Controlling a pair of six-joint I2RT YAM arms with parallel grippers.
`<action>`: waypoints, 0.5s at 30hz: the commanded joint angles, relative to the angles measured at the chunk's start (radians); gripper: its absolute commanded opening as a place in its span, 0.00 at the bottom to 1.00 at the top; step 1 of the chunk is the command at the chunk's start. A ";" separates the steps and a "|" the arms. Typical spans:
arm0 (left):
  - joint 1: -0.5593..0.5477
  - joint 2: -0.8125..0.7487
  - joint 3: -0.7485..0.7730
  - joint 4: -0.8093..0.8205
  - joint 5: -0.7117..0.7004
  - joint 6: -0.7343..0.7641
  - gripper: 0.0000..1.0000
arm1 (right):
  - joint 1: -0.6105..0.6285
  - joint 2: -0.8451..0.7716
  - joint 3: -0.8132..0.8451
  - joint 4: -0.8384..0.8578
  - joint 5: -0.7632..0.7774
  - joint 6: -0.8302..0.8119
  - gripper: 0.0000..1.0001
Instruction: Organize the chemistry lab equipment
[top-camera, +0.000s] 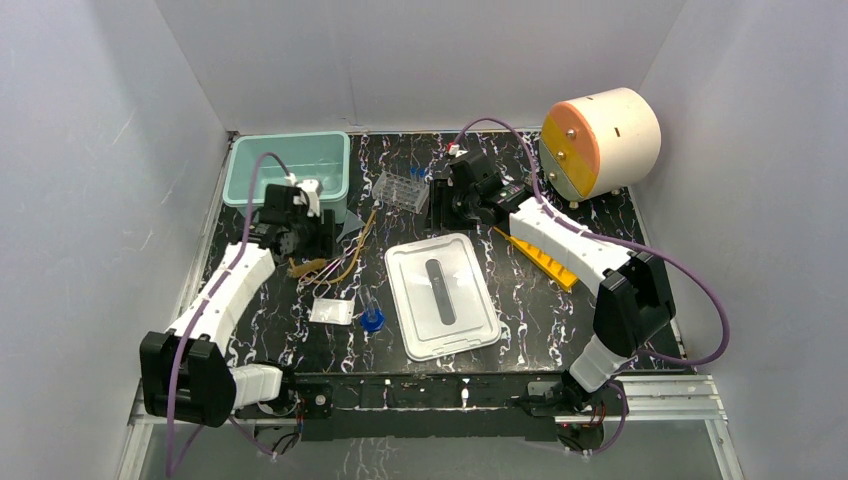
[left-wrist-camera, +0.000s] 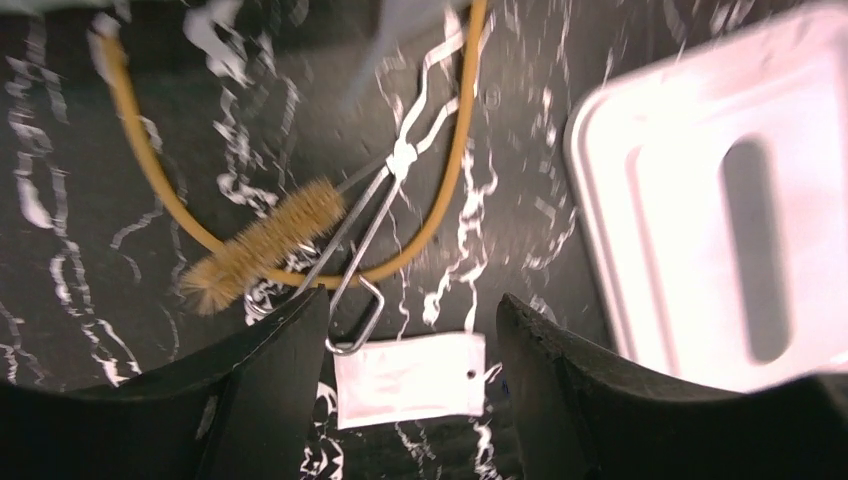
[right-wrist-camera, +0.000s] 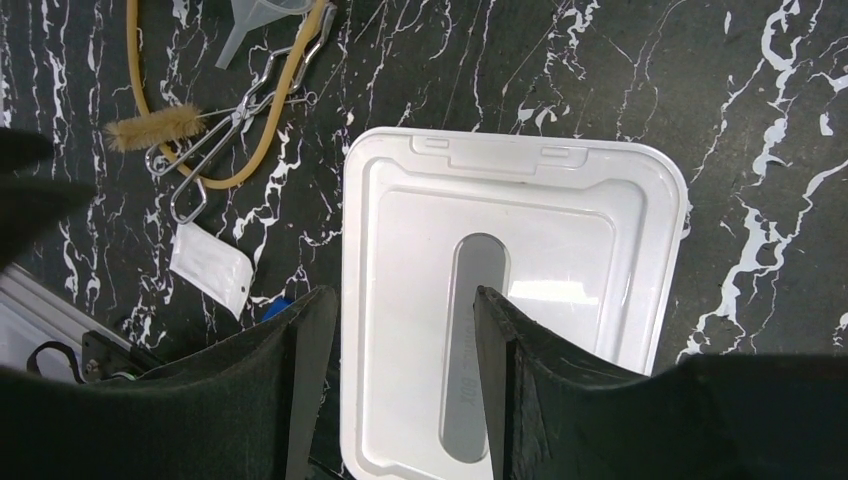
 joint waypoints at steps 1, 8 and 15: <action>-0.076 -0.011 -0.106 0.098 0.013 0.156 0.59 | 0.007 -0.001 -0.005 0.052 -0.008 0.028 0.61; -0.146 0.140 -0.158 0.259 -0.030 0.345 0.60 | 0.008 0.006 0.010 0.059 -0.003 0.025 0.61; -0.148 0.276 -0.121 0.321 -0.170 0.472 0.41 | 0.008 0.010 0.020 0.049 -0.008 0.013 0.61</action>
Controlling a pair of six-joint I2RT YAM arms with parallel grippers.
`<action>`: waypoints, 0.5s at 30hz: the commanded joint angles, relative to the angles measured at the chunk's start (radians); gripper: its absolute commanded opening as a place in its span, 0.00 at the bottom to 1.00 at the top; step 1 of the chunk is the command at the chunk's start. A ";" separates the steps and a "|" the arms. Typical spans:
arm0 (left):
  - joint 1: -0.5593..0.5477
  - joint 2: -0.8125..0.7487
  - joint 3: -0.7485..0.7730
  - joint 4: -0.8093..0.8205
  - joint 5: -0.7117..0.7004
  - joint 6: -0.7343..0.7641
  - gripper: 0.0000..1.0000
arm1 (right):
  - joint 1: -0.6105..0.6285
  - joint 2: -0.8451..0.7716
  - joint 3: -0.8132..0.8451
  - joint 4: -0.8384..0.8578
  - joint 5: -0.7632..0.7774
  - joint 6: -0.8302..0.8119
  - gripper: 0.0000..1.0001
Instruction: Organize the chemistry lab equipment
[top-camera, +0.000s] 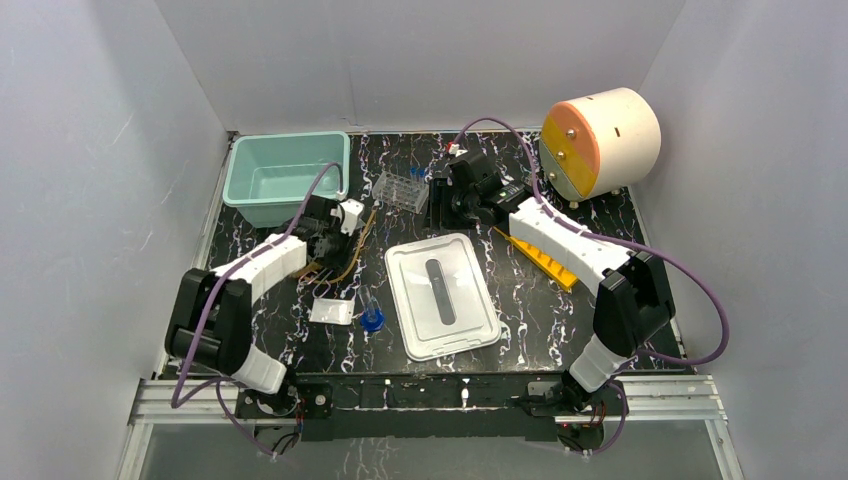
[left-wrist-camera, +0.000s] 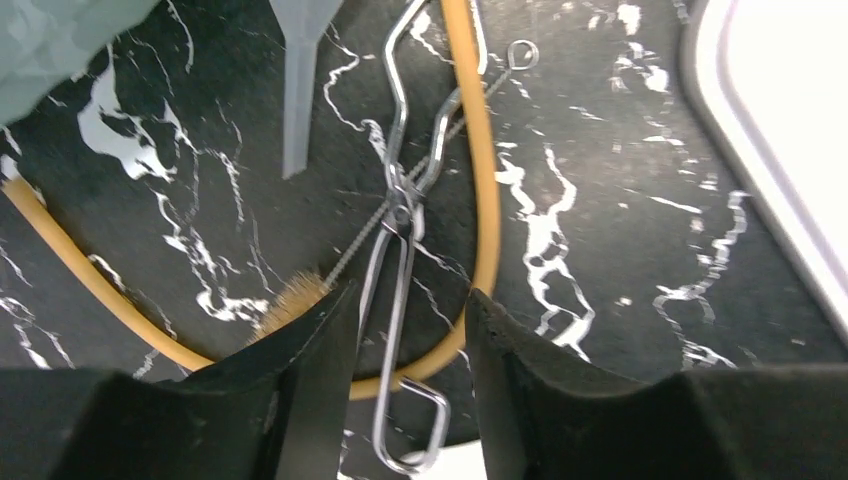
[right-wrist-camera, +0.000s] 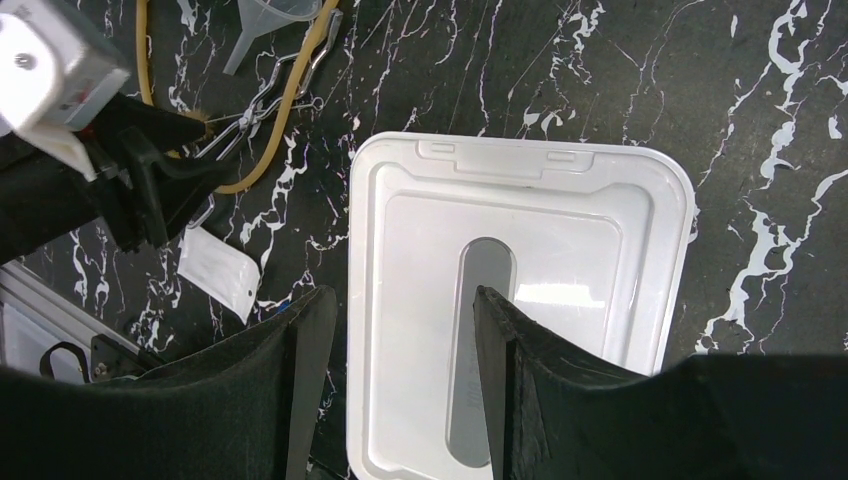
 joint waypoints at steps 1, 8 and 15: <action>-0.001 0.048 0.045 0.067 -0.091 0.145 0.39 | 0.006 0.004 0.020 0.032 -0.006 -0.005 0.61; -0.001 0.128 0.083 0.085 -0.166 0.197 0.38 | 0.006 0.003 0.025 0.007 -0.003 -0.011 0.61; -0.001 0.100 0.053 0.116 -0.188 0.210 0.27 | 0.005 0.007 0.027 0.004 0.006 -0.011 0.61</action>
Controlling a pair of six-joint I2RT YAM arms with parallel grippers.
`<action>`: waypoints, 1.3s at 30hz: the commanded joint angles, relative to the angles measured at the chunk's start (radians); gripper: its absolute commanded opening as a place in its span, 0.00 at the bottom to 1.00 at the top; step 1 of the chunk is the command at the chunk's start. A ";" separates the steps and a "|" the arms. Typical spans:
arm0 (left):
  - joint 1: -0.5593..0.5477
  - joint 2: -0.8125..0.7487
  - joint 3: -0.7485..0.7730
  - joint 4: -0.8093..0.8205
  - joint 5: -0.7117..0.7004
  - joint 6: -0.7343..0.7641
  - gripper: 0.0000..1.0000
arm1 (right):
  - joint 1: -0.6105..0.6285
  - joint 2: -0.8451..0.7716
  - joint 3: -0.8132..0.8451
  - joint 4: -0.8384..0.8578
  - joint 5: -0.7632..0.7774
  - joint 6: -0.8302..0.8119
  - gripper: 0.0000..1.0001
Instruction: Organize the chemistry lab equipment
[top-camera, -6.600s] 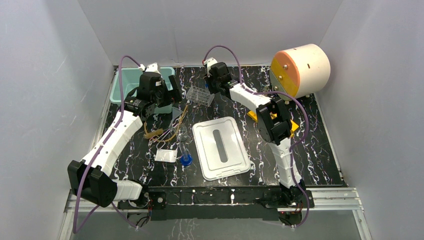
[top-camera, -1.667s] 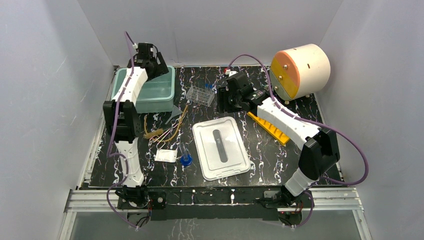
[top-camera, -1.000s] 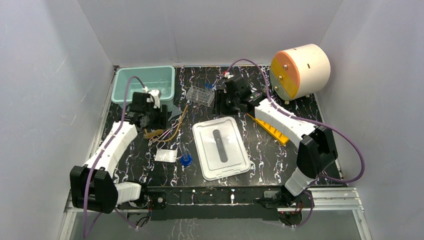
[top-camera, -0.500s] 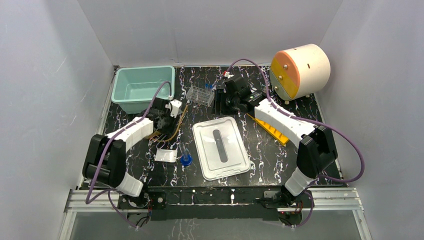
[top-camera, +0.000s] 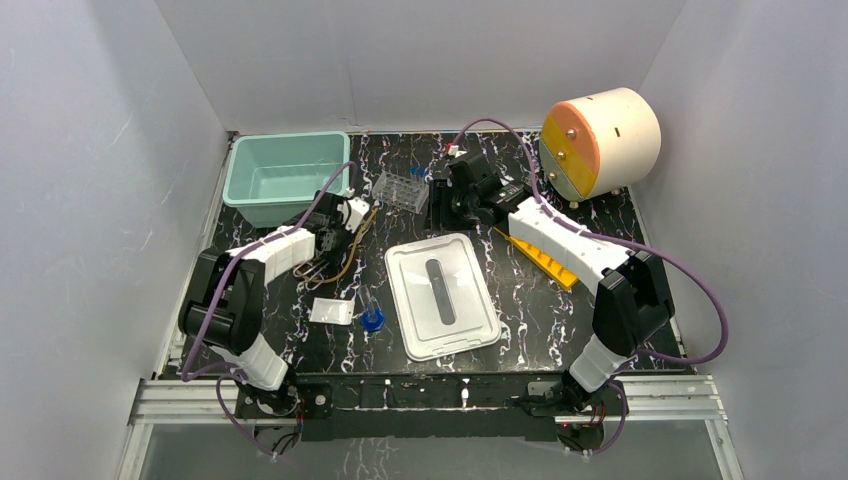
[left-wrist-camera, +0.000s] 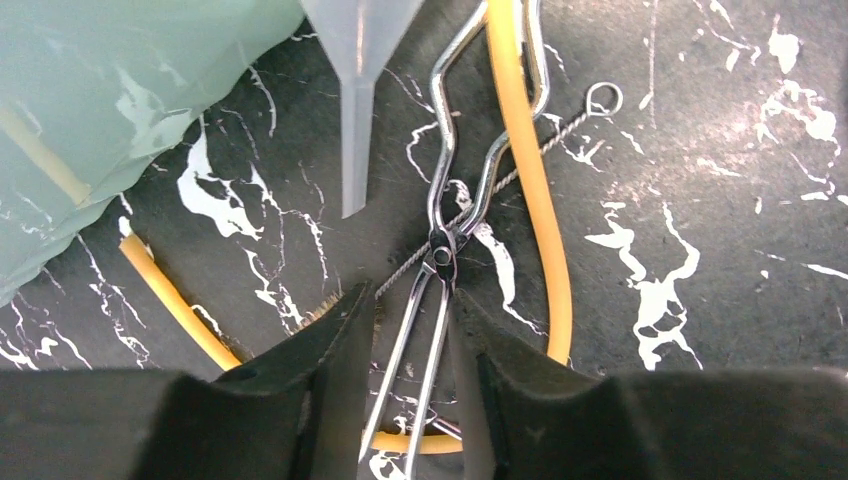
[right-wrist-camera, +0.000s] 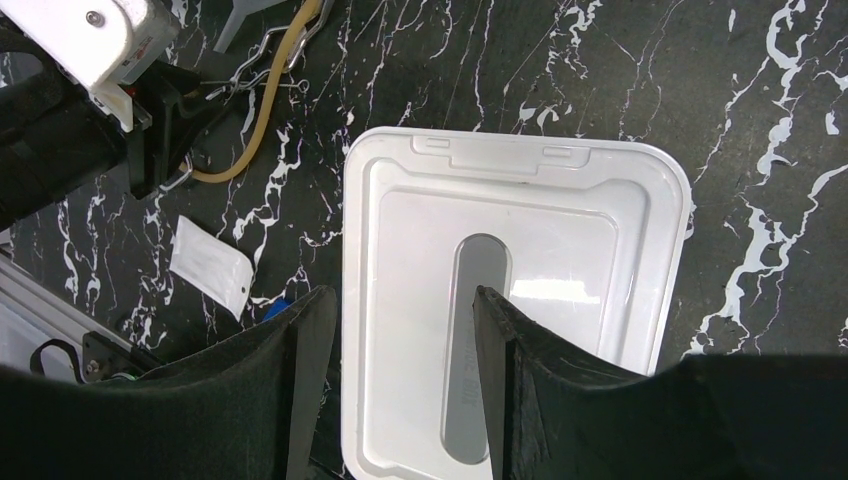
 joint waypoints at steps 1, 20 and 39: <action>-0.001 -0.051 -0.001 0.029 -0.033 0.031 0.26 | 0.006 0.006 0.028 0.013 0.004 -0.002 0.61; -0.001 0.013 -0.048 0.140 -0.111 0.156 0.35 | 0.006 0.031 0.070 -0.014 -0.010 -0.002 0.60; 0.001 0.040 -0.008 -0.088 0.226 0.133 0.37 | 0.006 0.042 0.091 -0.033 0.000 -0.010 0.60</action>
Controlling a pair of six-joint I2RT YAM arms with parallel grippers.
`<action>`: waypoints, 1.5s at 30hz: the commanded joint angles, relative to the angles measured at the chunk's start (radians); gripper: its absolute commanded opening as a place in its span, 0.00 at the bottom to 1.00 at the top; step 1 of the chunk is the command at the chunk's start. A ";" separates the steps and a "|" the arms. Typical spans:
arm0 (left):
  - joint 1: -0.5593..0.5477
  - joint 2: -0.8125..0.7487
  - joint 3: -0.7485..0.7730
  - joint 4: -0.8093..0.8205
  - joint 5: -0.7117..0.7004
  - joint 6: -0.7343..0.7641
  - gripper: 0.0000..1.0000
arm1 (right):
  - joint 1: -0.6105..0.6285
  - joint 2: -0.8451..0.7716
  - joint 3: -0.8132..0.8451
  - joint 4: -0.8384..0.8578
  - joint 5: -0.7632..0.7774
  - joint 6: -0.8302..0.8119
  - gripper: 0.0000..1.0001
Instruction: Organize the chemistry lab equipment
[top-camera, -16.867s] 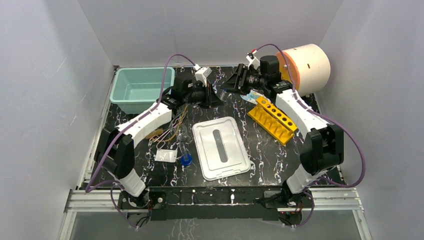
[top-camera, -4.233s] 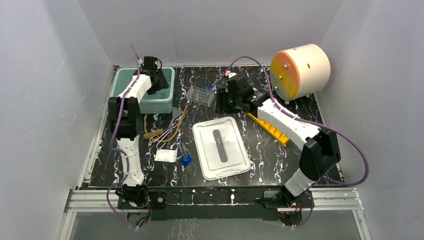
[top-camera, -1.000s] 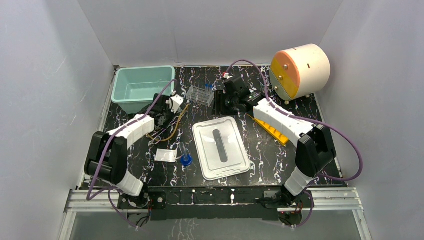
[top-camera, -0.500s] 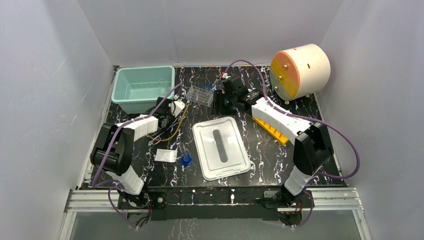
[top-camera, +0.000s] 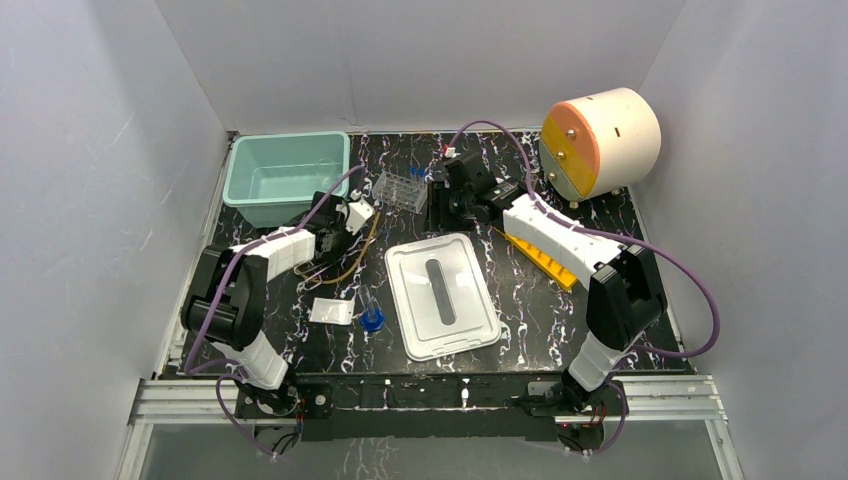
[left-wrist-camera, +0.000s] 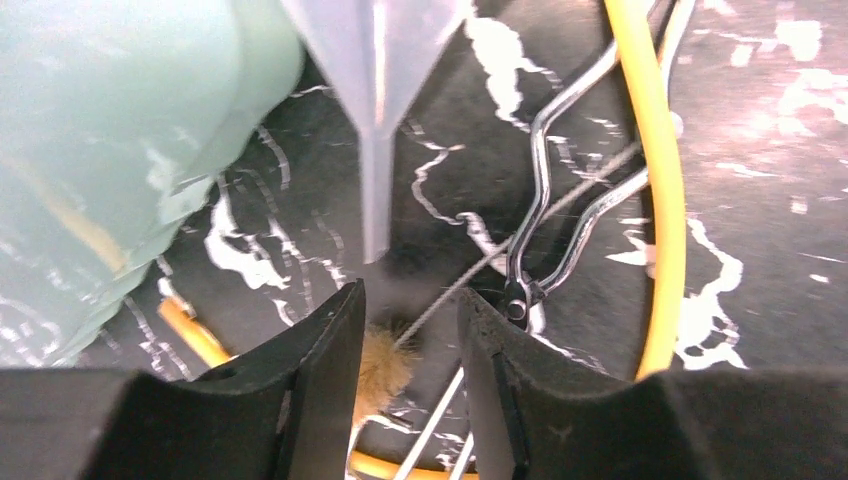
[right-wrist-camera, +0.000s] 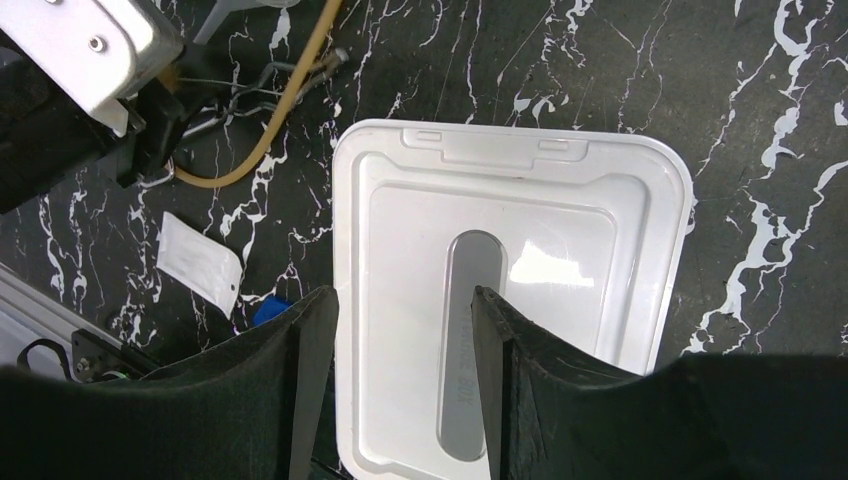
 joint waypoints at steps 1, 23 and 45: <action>-0.006 0.013 0.015 -0.180 0.204 -0.039 0.34 | 0.006 0.000 0.064 -0.001 0.002 -0.009 0.60; -0.010 0.069 0.094 -0.222 0.130 -0.059 0.02 | 0.006 -0.057 0.025 0.001 0.031 -0.023 0.60; -0.013 -0.213 0.083 -0.292 0.041 -0.114 0.00 | 0.007 -0.094 -0.032 0.039 0.011 0.007 0.60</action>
